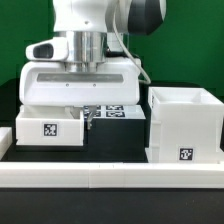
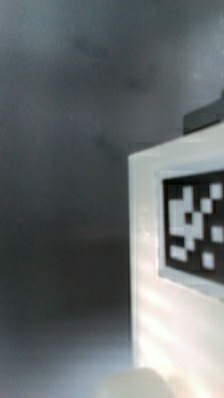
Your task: Assemble drawer
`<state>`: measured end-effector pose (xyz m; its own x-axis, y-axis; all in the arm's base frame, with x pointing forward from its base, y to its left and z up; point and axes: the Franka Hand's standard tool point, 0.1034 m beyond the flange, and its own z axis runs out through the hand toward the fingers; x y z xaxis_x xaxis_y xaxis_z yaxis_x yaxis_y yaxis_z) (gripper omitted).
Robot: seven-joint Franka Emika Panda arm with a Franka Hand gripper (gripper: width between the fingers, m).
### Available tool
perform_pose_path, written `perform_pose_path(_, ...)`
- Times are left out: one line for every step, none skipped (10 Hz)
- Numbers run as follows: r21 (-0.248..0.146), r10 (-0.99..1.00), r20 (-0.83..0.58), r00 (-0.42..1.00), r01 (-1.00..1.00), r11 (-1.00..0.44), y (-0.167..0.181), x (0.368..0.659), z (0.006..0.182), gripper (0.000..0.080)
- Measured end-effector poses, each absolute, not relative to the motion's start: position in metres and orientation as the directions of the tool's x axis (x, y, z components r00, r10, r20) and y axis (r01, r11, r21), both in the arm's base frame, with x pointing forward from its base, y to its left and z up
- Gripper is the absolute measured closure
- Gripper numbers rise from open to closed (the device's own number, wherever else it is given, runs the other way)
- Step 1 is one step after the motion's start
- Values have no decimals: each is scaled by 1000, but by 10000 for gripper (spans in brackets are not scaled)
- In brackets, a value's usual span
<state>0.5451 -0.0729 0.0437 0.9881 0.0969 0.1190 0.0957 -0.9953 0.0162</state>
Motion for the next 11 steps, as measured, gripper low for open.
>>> perform_pose_path(19,151,114,982,150,-989,-76,544,47,758)
perform_pose_path(21,183,109,977,182,-983,-74,541,47,758)
perform_pose_path(22,218,104,970,217,-976,-70,538,47,758)
perform_pose_path(23,223,103,970,221,-975,-71,538,46,758)
perform_pose_path(24,229,101,968,228,-973,-72,537,45,758)
perform_pose_path(30,288,97,953,286,-958,-72,537,44,758)
perform_pose_path(37,350,94,932,348,-937,-73,536,44,758)
perform_pose_path(43,394,91,914,392,-919,-72,536,43,758)
perform_pose_path(76,526,84,846,521,-850,-69,537,43,758)
perform_pose_path(115,636,85,767,627,-771,-64,538,43,758)
perform_pose_path(123,704,69,707,694,-709,-59,538,42,758)
